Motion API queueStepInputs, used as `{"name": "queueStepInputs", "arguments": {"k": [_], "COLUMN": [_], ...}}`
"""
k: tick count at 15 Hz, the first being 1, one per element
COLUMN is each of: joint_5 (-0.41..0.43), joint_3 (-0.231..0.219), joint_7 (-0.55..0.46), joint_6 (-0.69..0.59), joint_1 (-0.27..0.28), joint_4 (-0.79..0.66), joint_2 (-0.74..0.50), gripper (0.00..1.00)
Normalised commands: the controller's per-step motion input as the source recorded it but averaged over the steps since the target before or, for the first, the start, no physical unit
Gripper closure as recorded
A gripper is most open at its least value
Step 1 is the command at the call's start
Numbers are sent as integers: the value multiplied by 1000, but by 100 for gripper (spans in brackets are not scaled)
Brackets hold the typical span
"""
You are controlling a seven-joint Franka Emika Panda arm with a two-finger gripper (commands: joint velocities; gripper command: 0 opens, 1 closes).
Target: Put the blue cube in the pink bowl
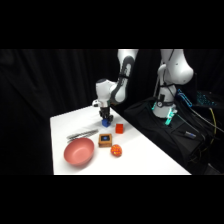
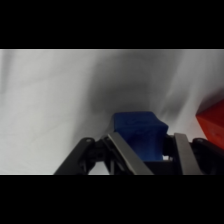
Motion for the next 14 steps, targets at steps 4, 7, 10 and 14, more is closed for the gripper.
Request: {"name": "queueStepInputs", "arguments": {"k": [4,7,10,14], "joint_5": [-167,-176,-164,-170], "joint_3": [-162,-131,-113,-93], "joint_7": [294,260,218,262], "joint_6": [-272,-425,-431,-442], "joint_1": [185,182,166,174], "joint_4": [-108,-113,-51,86], "joint_2": [-398,-486,-473,-332], "gripper": [77,77,77,77]}}
